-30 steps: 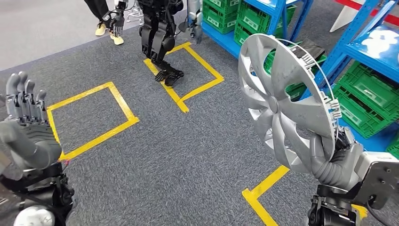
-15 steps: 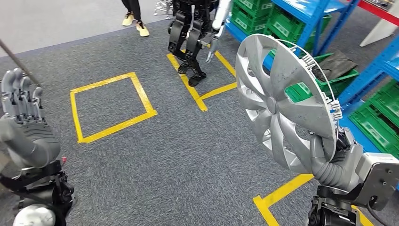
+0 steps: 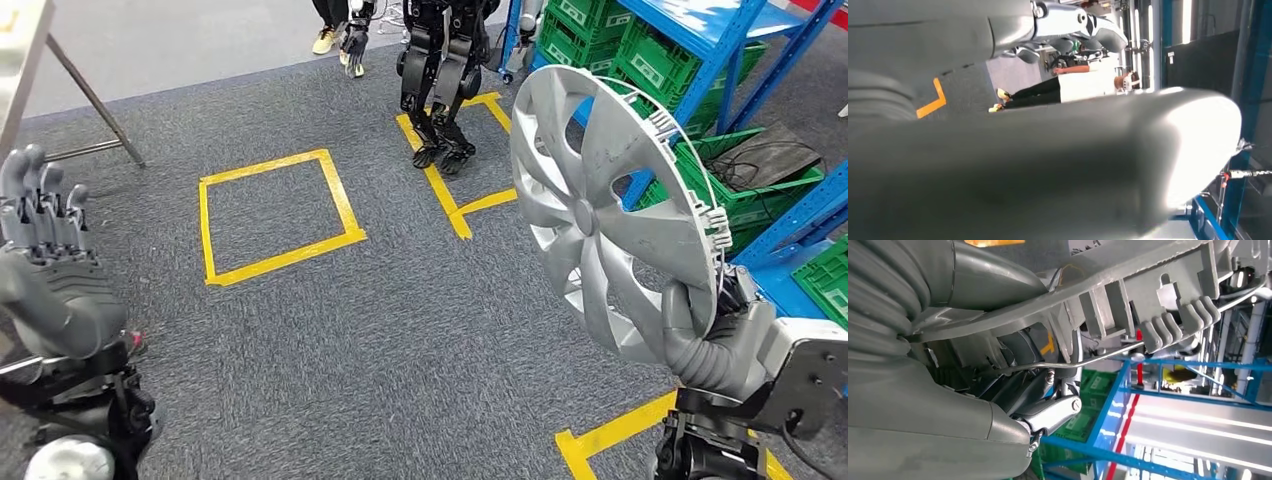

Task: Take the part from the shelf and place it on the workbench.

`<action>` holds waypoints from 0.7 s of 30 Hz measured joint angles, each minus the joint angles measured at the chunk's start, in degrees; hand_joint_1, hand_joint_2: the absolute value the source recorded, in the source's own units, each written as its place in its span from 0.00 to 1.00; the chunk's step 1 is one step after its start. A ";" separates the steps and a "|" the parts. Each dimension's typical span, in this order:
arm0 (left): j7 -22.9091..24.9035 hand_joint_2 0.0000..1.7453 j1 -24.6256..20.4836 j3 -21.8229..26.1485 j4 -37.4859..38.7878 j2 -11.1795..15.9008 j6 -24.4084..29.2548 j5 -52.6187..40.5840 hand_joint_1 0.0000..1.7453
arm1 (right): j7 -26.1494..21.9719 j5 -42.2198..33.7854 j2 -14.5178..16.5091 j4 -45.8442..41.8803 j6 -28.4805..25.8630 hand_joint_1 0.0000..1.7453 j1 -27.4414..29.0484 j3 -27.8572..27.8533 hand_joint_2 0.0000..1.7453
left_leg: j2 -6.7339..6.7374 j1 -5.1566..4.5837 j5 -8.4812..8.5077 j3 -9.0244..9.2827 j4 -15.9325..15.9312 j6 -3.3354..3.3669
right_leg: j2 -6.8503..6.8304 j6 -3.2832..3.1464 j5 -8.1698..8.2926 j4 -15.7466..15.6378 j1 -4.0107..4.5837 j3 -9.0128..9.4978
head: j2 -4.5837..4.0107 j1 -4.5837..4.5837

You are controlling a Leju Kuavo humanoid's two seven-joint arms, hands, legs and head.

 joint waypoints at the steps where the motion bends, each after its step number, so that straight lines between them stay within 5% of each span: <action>1: 0.00 0.00 0.04 0.00 0.01 0.01 -0.01 0.01 0.00 | -0.02 -0.06 0.00 0.04 -0.05 1.00 0.04 0.00 1.00 | 0.26 0.03 -0.38 -0.84 1.90 -0.10 | -0.44 0.02 -0.03 0.09 0.01 -0.09 | 0.00 -0.19; 3: -0.01 0.00 0.04 0.00 0.01 0.01 -0.06 0.01 0.00 | -0.07 -0.21 0.00 0.13 -0.14 1.00 0.08 0.00 1.00 | 0.75 0.04 1.38 0.88 -0.63 -0.13 | -1.32 0.17 -0.13 0.33 0.02 -0.26 | 0.00 -0.57; 5: -0.01 0.00 -0.06 0.00 -0.02 0.01 -0.11 0.01 0.00 | -0.25 -0.32 0.00 0.17 -0.16 1.00 0.10 -0.01 1.00 | 2.72 -0.15 3.79 5.71 -8.52 0.10 | -2.11 0.61 -0.42 0.81 0.20 -0.30 | 0.00 -1.05; 7: -0.09 0.00 -0.17 0.02 -0.09 0.02 -0.07 0.01 0.00 | -0.46 -0.35 0.00 0.17 -0.17 1.00 0.11 -0.03 1.00 | 3.96 -0.46 4.44 8.60 -13.04 0.69 | -2.86 1.32 -0.75 1.30 0.45 -0.36 | 0.00 -1.23; 11: -0.30 0.00 -0.12 0.07 -0.13 0.03 0.08 0.16 0.00 | -0.51 -0.34 -0.01 0.16 -0.19 1.00 0.08 -0.04 1.00 | 1.77 -0.48 5.06 8.58 -13.54 2.08 | -3.48 2.72 -1.61 2.43 0.18 -1.08 | 0.00 -0.97; 14: -0.42 0.00 -0.12 0.07 -0.10 0.02 -0.03 0.40 0.00 | -0.39 -0.25 -0.05 0.15 -0.22 1.00 0.04 -0.07 1.00 | 0.10 -0.37 5.42 8.38 -13.63 2.63 | -0.47 3.29 -6.39 11.44 -0.09 -5.21 | 0.00 0.02; 16: -0.41 0.00 -0.08 0.05 -0.07 0.01 -0.13 0.54 0.00 | -0.25 -0.22 -0.07 0.17 -0.23 1.00 0.19 -0.09 1.00 | -1.17 -0.57 5.50 8.23 -13.55 2.77 | 0.25 3.20 -8.15 17.73 -0.08 -8.28 | 0.00 0.51; 18: -0.41 0.00 -0.07 0.04 -0.06 0.01 -0.15 0.61 0.00 | -0.15 -0.21 -0.07 0.19 -0.23 1.00 0.34 -0.09 1.00 | -2.48 -0.75 5.53 8.22 -13.46 2.80 | 0.60 2.62 -5.77 16.05 0.08 -7.88 | 0.00 0.81; 21: -0.42 0.00 -0.10 0.04 -0.06 0.01 -0.16 0.62 0.00 | -0.11 -0.20 -0.08 0.15 -0.23 1.00 0.24 -0.11 1.00 | -4.15 -0.74 5.67 8.13 -13.40 2.63 | 3.00 1.16 -0.82 4.94 0.51 -2.92 | 0.00 0.98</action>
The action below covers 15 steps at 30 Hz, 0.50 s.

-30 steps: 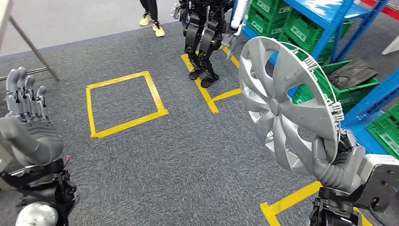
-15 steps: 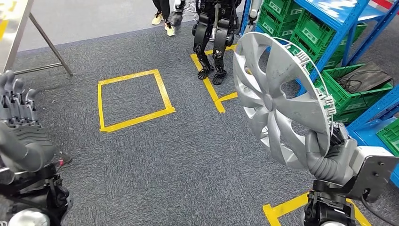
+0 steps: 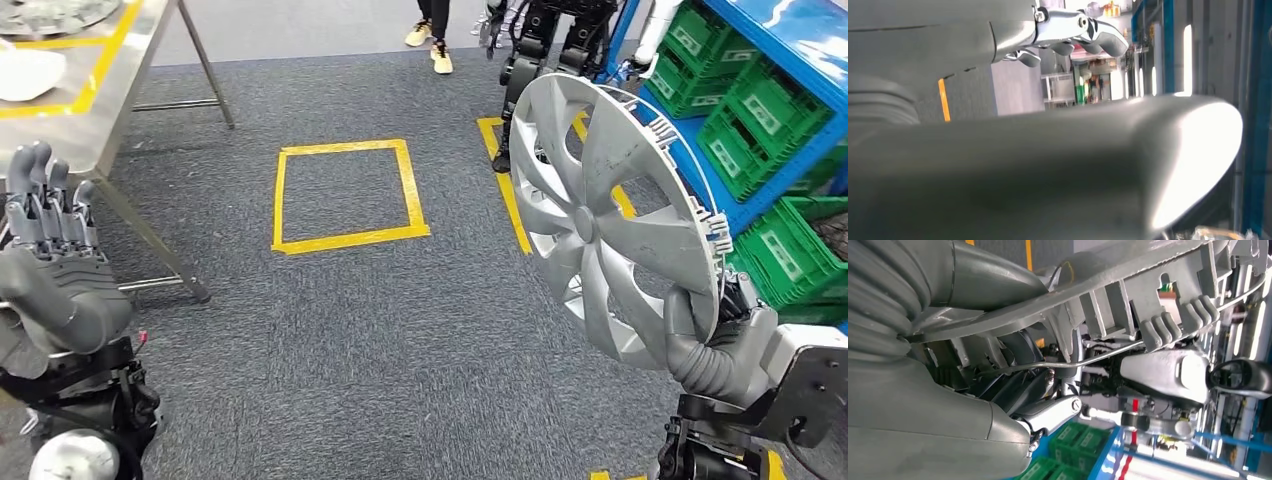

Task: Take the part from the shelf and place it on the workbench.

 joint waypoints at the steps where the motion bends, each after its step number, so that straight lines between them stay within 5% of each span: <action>1: 0.00 0.00 0.01 0.00 0.01 0.00 0.00 0.01 0.00 | 0.01 0.01 -0.02 -0.04 0.00 1.00 -0.07 -0.01 1.00 | -0.45 0.15 0.15 -0.21 0.00 -0.22 | 0.68 -0.35 0.47 -2.19 0.16 1.11 | 0.00 0.08; 4: -0.01 0.00 0.10 0.01 -0.01 0.01 0.00 0.02 0.00 | 0.01 0.02 -0.07 -0.16 0.00 1.00 -0.27 -0.03 1.00 | -1.49 0.57 0.65 -0.87 -0.16 -1.15 | 0.08 -0.78 0.75 -3.85 0.34 2.02 | 0.00 0.40; 6: -0.07 0.00 0.02 0.03 -0.03 0.03 -0.01 0.02 0.00 | 0.01 0.03 -0.07 -0.17 -0.04 1.00 -0.31 -0.03 1.00 | 0.33 0.37 -0.52 -1.95 1.50 -1.55 | -1.05 -1.05 1.38 -5.20 0.12 2.68 | 0.00 0.12; 8: -0.09 0.00 0.01 0.04 -0.02 0.07 -0.01 0.07 0.00 | 0.00 0.04 -0.07 -0.17 -0.16 1.00 -0.28 -0.04 1.00 | 3.23 0.38 -3.74 -4.77 7.33 -1.92 | -2.14 -1.24 1.63 -5.81 0.05 2.97 | 0.00 -0.43; 10: -0.04 0.00 0.09 0.03 0.02 0.09 -0.05 0.13 0.00 | -0.01 0.04 -0.07 -0.16 -0.27 1.00 -0.15 -0.04 1.00 | 4.32 0.75 -6.31 -7.77 13.92 -2.42 | -3.19 -1.29 1.62 -5.78 0.05 2.81 | 0.00 -0.85; 11: -0.01 0.00 0.12 0.03 0.04 0.09 -0.08 0.15 0.00 | -0.01 0.04 -0.07 -0.15 -0.31 1.00 -0.02 -0.04 1.00 | 4.54 0.97 -6.27 -8.11 14.88 -2.66 | -3.72 -1.21 1.61 -5.71 0.01 2.73 | 0.00 -1.02; 12: 0.03 0.00 0.11 0.02 0.04 0.10 -0.12 0.14 0.00 | -0.01 0.04 -0.07 -0.15 -0.33 1.00 0.09 -0.04 1.00 | 4.79 1.18 -5.34 -7.29 13.64 -2.91 | -4.23 -1.06 1.56 -5.57 -0.08 2.64 | 0.00 -1.16; 15: 0.25 0.00 0.06 0.02 0.02 0.14 -0.17 -0.10 0.00 | -0.06 0.04 -0.05 -0.16 -0.40 1.00 0.22 -0.03 1.00 | 6.58 1.48 -1.96 -0.98 3.15 -3.21 | -5.44 0.03 0.93 -4.21 -0.28 2.16 | 0.00 -1.55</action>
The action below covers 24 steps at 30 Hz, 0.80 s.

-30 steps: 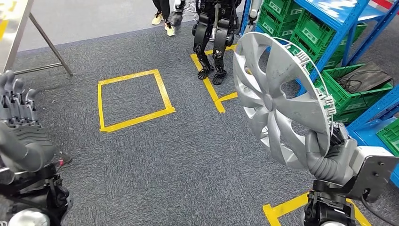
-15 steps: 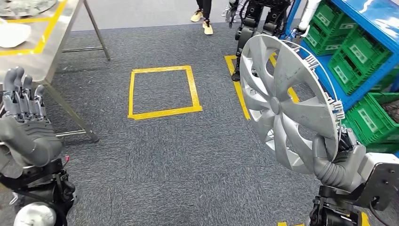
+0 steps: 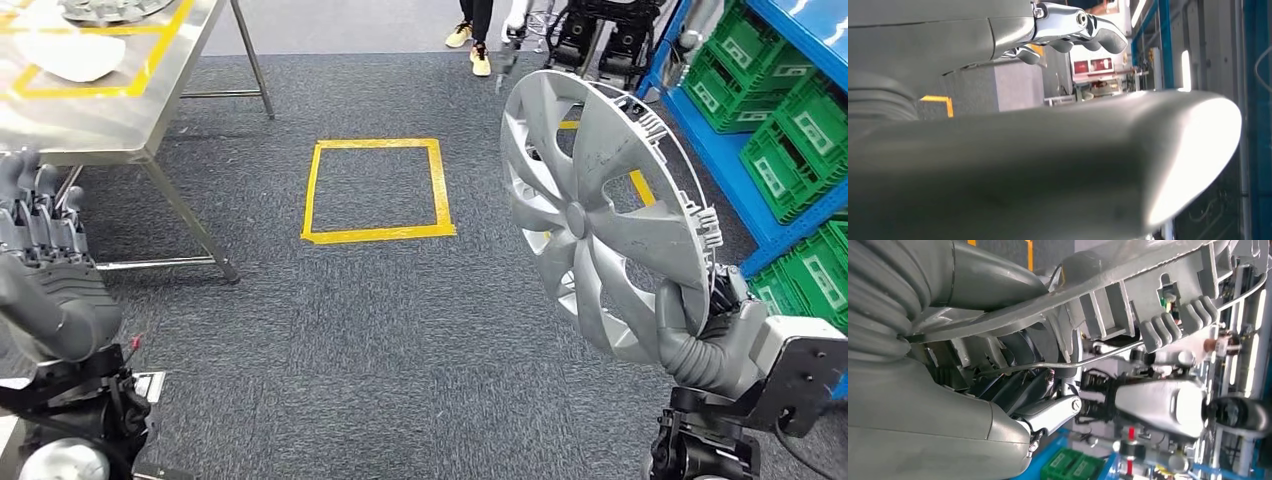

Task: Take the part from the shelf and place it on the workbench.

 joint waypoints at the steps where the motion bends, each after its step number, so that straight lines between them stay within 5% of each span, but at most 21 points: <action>1: 0.11 0.00 -0.03 -0.01 -0.02 0.02 0.00 -0.12 0.00 | -0.08 0.00 0.01 -0.01 -0.03 1.00 0.03 -0.01 1.00 | 0.33 -0.08 0.23 1.23 -1.89 0.24 | -0.28 0.46 -0.25 0.51 0.04 -0.21 | 0.00 -0.03; 4: 0.43 0.00 -0.04 0.01 -0.08 0.06 -0.01 -0.29 0.00 | -0.35 -0.01 0.03 -0.01 -0.11 1.00 0.12 -0.03 1.00 | -0.61 -0.37 0.41 1.39 -2.17 1.46 | -1.09 1.53 -0.47 1.19 -0.07 -0.56 | 0.00 0.28; 6: 0.62 0.00 -0.04 0.00 -0.16 0.08 -0.01 -0.27 0.00 | -0.42 -0.02 0.03 -0.02 -0.13 1.00 0.11 -0.04 1.00 | -1.37 -0.29 0.68 1.22 -2.19 2.05 | -0.23 2.14 -1.74 2.89 -0.36 -1.50 | 0.00 0.63; 9: 0.76 0.00 -0.06 0.01 -0.25 0.08 0.00 -0.04 0.00 | -0.44 -0.01 0.03 -0.02 -0.16 1.00 0.18 -0.09 1.00 | -2.59 -0.47 0.96 0.97 -2.20 2.68 | 2.27 2.45 -6.83 13.12 -0.49 -6.17 | 0.00 1.60; 11: 0.76 0.00 -0.03 -0.01 -0.24 0.08 0.01 0.11 0.00 | -0.45 -0.01 0.03 -0.01 -0.18 1.00 0.35 -0.10 1.00 | -3.63 -0.81 1.06 0.81 -2.16 2.86 | 2.68 2.11 -7.96 18.26 -0.39 -8.63 | 0.00 2.02; 15: 0.74 0.00 -0.02 0.01 -0.24 0.10 0.00 0.19 0.00 | -0.45 -0.01 0.03 -0.01 -0.25 1.00 0.51 -0.14 1.00 | -5.46 -1.11 1.17 0.81 -2.14 2.98 | 3.62 0.64 -2.52 10.36 0.21 -5.22 | 0.00 2.36; 19: 0.74 0.00 -0.03 0.01 -0.24 0.10 0.00 0.19 0.00 | -0.45 -0.01 0.03 -0.01 -0.26 1.00 0.50 -0.14 1.00 | -5.65 -1.11 1.19 0.81 -2.14 2.98 | 3.94 0.43 -1.70 8.57 0.31 -4.39 | 0.00 2.39; 22: 0.77 0.00 -0.04 0.00 -0.26 0.09 -0.01 0.20 0.00 | -0.46 -0.06 0.03 -0.01 -0.25 1.00 0.43 -0.27 1.00 | -6.52 -0.88 1.50 0.49 -2.19 2.63 | 5.98 -0.63 -1.10 3.62 0.68 -1.96 | 0.00 2.43; 24: 0.78 0.00 -0.15 0.04 -0.38 0.15 -0.01 0.18 0.00 | -0.47 -0.15 0.07 -0.01 -0.21 1.00 0.39 -0.37 1.00 | -5.34 -0.83 0.17 -1.42 0.24 1.78 | 5.06 -1.40 -0.36 0.56 0.75 -0.31 | 0.00 2.16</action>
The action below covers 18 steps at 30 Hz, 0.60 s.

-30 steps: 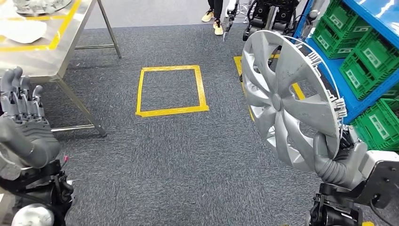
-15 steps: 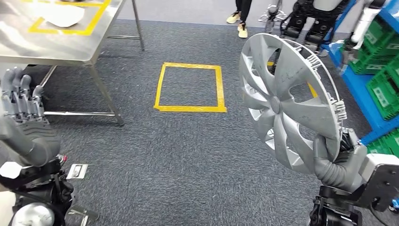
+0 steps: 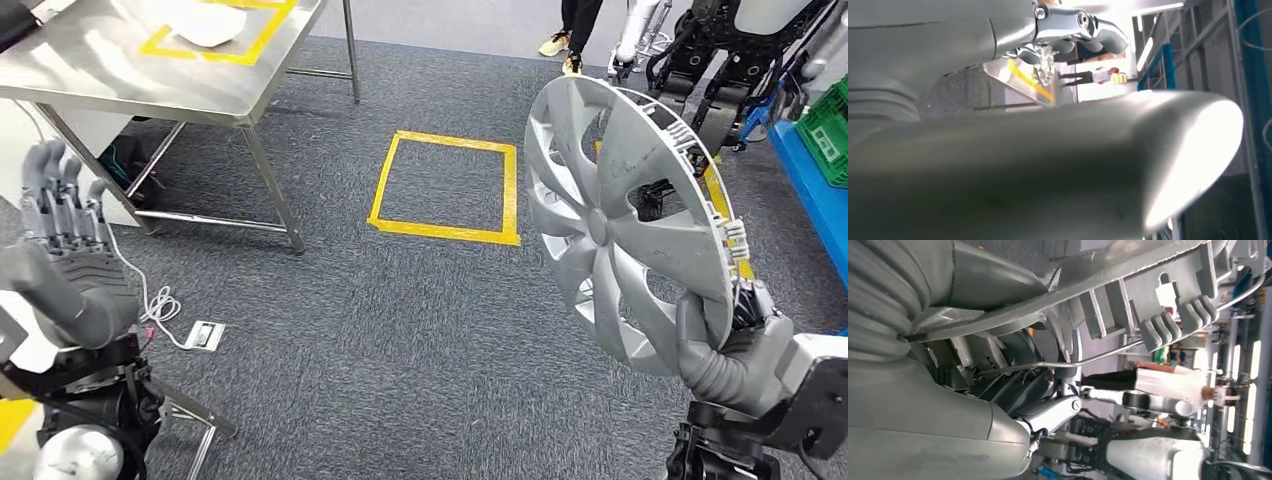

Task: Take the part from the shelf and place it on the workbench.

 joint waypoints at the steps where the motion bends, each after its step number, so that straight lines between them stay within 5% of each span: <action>1: 0.01 0.00 0.01 0.02 -0.05 0.04 0.00 0.00 0.00 | 0.00 -0.04 0.02 0.01 0.02 1.00 -0.01 -0.03 1.00 | 1.02 0.11 -1.44 -1.60 2.81 -0.44 | -1.07 -0.21 0.41 -0.81 0.02 0.41 | 0.00 -0.20; 3: 0.01 0.00 0.08 0.04 -0.11 0.09 0.01 0.00 0.00 | 0.02 -0.07 0.04 0.03 0.06 1.00 0.02 -0.04 1.00 | 2.86 0.15 -4.63 -5.01 9.95 -1.00 | -2.63 -0.36 0.76 -1.44 -0.12 0.54 | 0.00 -0.75; 5: 0.01 0.00 0.15 0.05 -0.10 0.15 0.01 0.01 0.00 | 0.07 -0.07 0.05 0.11 0.18 1.00 0.05 -0.04 1.00 | 3.39 0.38 -4.60 -5.69 11.88 -1.42 | -3.71 -0.19 0.64 -1.13 -0.21 0.28 | 0.00 -1.14; 8: 0.01 0.00 0.12 0.07 -0.12 0.25 -0.01 -0.01 0.00 | 0.09 -0.07 0.06 0.17 0.34 1.00 0.03 -0.04 1.00 | 5.53 0.57 -0.85 0.14 2.18 -1.74 | -5.13 0.74 -0.03 0.15 -0.37 -0.14 | 0.00 -1.77; 10: -0.01 0.00 0.09 0.13 -0.19 0.27 -0.01 -0.05 0.00 | 0.09 -0.05 0.05 0.17 0.40 1.00 -0.01 -0.05 1.00 | 6.30 0.37 -0.29 2.54 -1.66 -1.17 | -5.83 1.55 -0.54 1.16 -0.25 -0.46 | 0.00 -1.87; 14: -0.01 0.00 0.12 0.28 -0.28 0.27 -0.02 -0.08 0.00 | 0.09 -0.04 0.07 0.16 0.54 1.00 -0.13 -0.06 1.00 | 4.44 0.35 0.09 2.30 -1.71 0.29 | -5.92 2.75 -1.40 2.54 -0.54 -1.30 | 0.00 -1.43; 18: -0.02 0.00 0.09 0.34 -0.31 0.26 -0.04 -0.08 0.00 | 0.09 -0.02 0.04 0.16 0.54 1.00 -0.21 -0.12 1.00 | 2.49 0.34 0.48 2.01 -1.78 0.97 | -2.68 3.45 -7.31 14.72 -0.82 -6.86 | 0.00 -0.32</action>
